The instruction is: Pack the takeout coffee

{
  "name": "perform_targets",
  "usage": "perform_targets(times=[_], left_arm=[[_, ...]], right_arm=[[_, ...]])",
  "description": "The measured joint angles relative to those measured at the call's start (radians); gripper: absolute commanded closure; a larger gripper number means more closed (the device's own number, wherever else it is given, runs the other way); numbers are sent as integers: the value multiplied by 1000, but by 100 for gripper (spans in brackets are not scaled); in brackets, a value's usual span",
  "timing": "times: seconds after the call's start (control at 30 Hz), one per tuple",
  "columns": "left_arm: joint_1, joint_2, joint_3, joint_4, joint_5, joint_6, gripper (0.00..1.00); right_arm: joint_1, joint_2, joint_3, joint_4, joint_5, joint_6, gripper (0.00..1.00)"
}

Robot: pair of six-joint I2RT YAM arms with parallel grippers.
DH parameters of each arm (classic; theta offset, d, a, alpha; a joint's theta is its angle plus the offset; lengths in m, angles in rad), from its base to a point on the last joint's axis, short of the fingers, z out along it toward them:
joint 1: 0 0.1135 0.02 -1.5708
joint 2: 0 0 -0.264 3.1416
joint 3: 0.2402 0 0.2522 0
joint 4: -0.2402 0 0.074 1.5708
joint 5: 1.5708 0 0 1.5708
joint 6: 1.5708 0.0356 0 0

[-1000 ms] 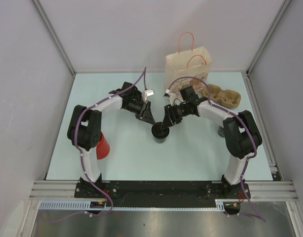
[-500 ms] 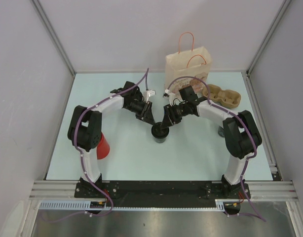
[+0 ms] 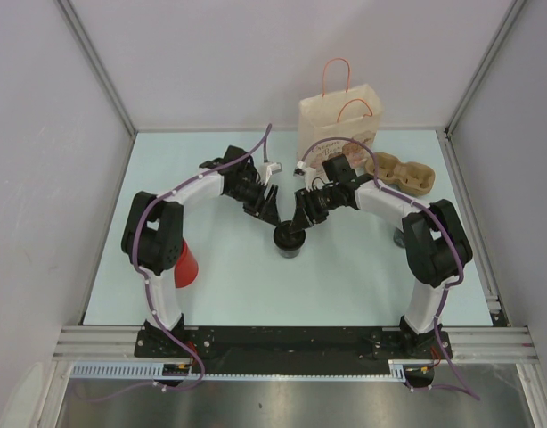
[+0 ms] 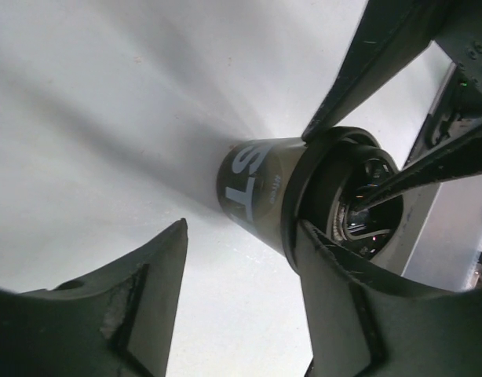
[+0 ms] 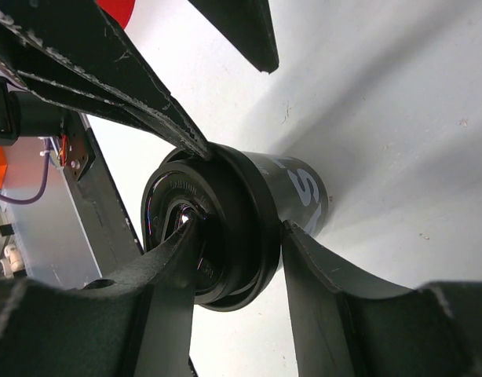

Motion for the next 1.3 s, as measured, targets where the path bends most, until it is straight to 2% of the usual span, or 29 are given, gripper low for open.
perform_targets(times=[0.33, 0.77, 0.87, 1.07, 1.3], left_arm=[[0, -9, 32, -18, -29, 22, 28], [-25, -120, 37, -39, 56, 39, 25], [-47, -120, 18, -51, 46, 54, 25], [-75, -120, -24, -68, 18, 62, 25], [-75, -120, -26, -67, 3, 62, 25]], right_arm=[[6, -10, 0, -3, 21, 0, 51], [11, -18, -1, -1, 38, 0, 50], [12, -20, -2, -1, 42, 0, 49], [12, -25, -7, 0, 53, 0, 40], [3, -35, -15, 3, 66, -1, 37]])
